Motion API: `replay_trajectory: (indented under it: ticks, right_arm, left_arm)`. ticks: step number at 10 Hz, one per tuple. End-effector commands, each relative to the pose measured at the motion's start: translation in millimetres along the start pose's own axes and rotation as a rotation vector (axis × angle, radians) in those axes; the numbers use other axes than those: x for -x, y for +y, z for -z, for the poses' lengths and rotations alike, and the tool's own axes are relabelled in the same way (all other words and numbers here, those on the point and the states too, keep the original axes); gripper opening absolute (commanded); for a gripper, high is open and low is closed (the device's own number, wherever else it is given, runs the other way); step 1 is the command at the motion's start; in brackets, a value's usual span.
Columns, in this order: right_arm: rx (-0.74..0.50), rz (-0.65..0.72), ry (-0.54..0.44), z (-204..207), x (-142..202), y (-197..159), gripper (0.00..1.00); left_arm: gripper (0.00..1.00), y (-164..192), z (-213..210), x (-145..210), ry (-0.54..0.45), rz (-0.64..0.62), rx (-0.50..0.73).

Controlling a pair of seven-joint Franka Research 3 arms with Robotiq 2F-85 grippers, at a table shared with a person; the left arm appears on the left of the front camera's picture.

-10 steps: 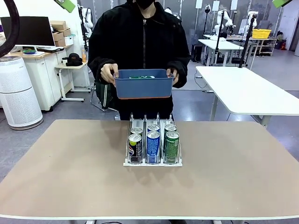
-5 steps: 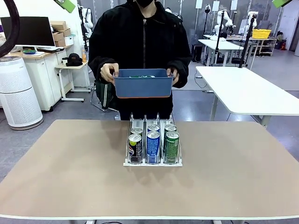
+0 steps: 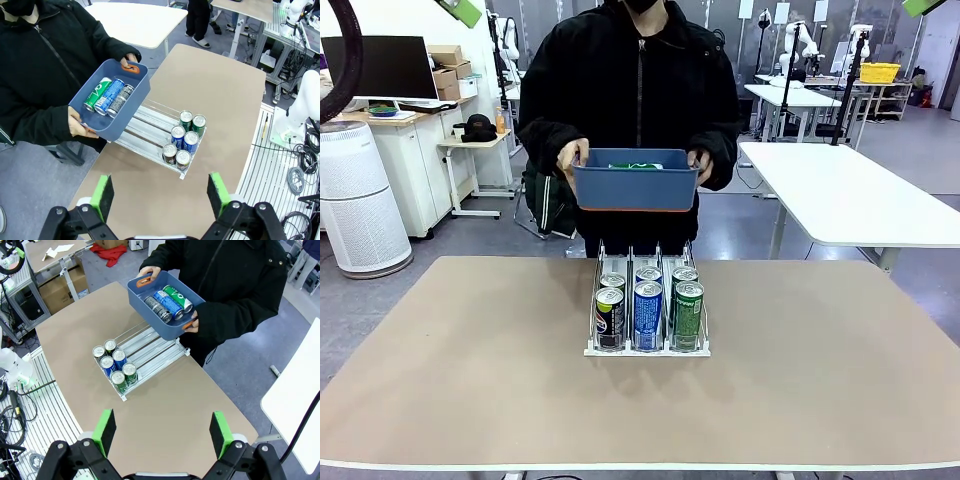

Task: Fill the beverage cans into the dispenser.
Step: Pick up the Sprite handed by the human.

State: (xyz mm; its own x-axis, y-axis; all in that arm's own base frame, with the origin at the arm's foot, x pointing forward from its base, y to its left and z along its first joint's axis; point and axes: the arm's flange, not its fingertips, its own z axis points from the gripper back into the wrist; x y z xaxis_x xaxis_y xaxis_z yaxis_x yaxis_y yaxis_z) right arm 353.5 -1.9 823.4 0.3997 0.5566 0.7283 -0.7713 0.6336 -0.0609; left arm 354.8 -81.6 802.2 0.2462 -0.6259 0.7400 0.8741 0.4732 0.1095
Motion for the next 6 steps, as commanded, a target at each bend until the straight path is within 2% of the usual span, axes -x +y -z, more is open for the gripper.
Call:
replay_trajectory:
  ticks: [1, 6]
  right_arm:
    - [0.007, -0.002, 0.002, -0.5, 0.1, 0.5, 1.0]
    - [0.007, -0.002, 0.002, -0.5, 0.1, 0.5, 1.0]
  left_arm:
    - [1.0, -0.4, -0.1, 0.3, -0.004, -0.001, 0.011]
    - [1.0, -0.4, -0.1, 0.3, -0.004, -0.001, 0.011]
